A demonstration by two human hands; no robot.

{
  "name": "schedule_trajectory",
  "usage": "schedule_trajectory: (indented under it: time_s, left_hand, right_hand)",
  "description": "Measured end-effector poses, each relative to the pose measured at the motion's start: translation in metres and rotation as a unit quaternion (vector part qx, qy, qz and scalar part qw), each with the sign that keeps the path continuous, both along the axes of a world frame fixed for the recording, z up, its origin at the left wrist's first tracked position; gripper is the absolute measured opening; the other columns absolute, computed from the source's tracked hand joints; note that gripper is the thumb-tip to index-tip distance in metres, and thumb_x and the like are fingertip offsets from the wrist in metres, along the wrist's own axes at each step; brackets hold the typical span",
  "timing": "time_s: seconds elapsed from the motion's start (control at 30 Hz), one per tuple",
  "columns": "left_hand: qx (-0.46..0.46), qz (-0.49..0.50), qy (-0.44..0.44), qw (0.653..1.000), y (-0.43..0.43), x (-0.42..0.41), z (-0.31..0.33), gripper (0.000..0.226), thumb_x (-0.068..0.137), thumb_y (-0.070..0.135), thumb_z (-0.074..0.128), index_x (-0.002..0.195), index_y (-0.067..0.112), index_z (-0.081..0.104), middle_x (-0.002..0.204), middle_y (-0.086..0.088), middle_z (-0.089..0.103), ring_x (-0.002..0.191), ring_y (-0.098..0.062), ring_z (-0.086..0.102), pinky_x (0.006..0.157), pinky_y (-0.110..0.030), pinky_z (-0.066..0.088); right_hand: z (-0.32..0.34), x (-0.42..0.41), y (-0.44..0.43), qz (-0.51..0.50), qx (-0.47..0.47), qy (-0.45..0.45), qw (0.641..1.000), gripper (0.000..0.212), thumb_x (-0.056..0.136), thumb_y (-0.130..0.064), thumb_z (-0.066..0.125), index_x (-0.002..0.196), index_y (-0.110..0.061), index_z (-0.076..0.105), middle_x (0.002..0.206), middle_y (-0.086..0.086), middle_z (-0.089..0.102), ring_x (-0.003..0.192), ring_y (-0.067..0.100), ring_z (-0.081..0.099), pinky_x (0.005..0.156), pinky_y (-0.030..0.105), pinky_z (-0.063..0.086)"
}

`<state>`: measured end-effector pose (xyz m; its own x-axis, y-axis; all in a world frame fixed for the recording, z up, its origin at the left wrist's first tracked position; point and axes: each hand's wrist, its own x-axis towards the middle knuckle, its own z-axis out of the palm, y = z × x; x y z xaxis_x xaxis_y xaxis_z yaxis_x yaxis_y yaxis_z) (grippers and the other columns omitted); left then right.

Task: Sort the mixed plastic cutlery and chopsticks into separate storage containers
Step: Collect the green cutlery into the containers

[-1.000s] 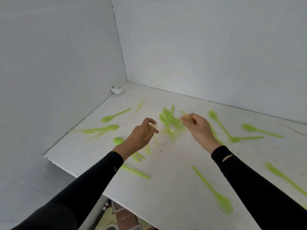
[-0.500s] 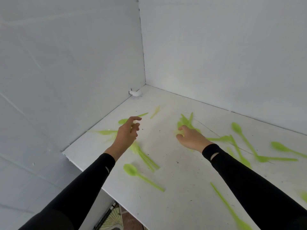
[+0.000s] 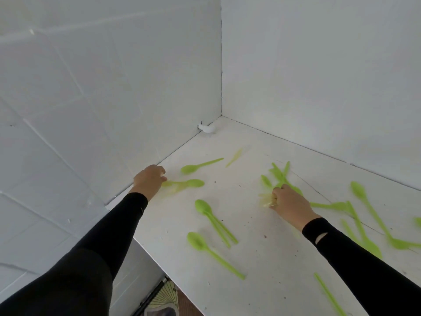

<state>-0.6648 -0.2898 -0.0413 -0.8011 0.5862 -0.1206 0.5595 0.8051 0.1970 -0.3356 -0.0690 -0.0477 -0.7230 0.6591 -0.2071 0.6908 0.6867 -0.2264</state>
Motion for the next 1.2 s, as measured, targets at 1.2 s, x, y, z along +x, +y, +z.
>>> schedule_trajectory:
  time_s: [1.2]
  left_hand:
    - [0.057, -0.085, -0.12, 0.988, 0.043, 0.014, -0.015, 0.017, 0.091, 0.028, 0.066, 0.105, 0.019, 0.067, 0.105, 0.001, 0.062, 0.096, -0.016, 0.056, 0.079, -0.028, 0.044]
  right_hand:
    - [-0.016, -0.175, 0.084, -0.134, -0.17, 0.108, 0.97, 0.022, 0.096, -0.017, 0.049, 0.112, -0.003, 0.05, 0.111, 0.018, 0.059, 0.094, 0.033, 0.056, 0.073, 0.035, 0.045]
